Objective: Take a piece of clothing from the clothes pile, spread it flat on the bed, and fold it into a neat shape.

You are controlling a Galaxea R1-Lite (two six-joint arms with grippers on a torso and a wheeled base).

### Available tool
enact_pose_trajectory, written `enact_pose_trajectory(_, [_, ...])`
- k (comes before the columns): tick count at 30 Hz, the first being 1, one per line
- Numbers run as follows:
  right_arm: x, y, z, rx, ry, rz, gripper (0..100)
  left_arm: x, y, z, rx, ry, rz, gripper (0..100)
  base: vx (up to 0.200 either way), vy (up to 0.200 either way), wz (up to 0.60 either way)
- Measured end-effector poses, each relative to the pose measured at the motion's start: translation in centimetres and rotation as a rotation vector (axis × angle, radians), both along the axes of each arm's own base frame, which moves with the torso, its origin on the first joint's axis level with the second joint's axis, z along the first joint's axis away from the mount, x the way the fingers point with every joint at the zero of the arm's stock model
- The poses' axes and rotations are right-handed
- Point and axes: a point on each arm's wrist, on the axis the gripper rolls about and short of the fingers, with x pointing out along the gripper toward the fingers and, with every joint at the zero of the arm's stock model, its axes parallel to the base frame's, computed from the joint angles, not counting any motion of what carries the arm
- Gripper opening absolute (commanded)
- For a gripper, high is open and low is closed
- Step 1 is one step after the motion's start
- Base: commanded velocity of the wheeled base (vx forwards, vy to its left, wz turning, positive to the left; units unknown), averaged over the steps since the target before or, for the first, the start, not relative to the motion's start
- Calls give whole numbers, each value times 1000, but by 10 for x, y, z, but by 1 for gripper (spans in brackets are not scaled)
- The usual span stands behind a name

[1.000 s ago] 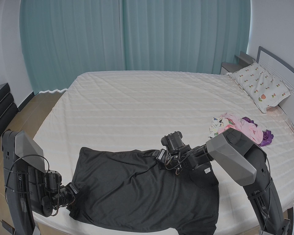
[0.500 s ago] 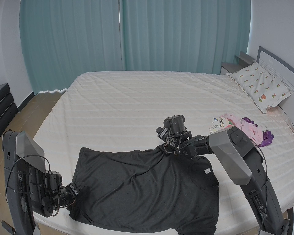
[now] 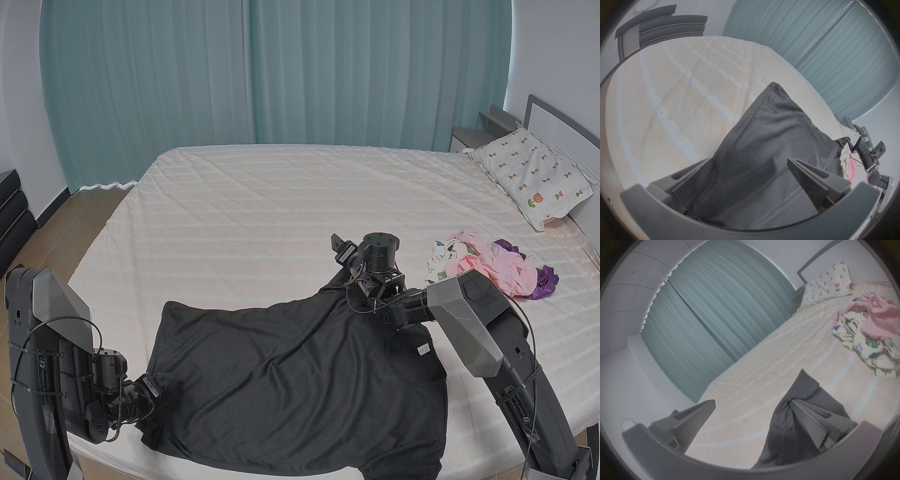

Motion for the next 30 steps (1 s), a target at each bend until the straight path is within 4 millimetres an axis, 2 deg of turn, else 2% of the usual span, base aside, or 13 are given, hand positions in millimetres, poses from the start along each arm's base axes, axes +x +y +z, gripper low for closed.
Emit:
enact_pose_trajectory(7, [4,-8,9,3,-89,-2,100,0,0,0,0,-2,0,100,0,0,0])
enact_pose_trajectory(12, [5,-12,31,21,-123,10,100,0,0,0,-1,-2,1,100,0,0,0])
enact_pose_trajectory(15, [7,-18,32,9,-99,-3,100,1,0,0,-2,-2,2,100,0,0,0])
enact_pose_trajectory(17, [7,-22,28,-5,-69,-10,100,1,0,0,-3,-3,4,100,0,0,0])
enact_pose_trajectory(23, [-3,-42,-3,-73,85,-25,100,5,2,3,-15,-28,20,100,0,0,0])
enact_pose_trajectory(27, [-17,-59,-22,-113,196,-10,100,13,3,13,-23,-91,32,100,0,0,0])
enact_pose_trajectory(30, [-26,-70,-28,-130,249,-5,100,24,4,21,-26,-130,37,100,0,0,0])
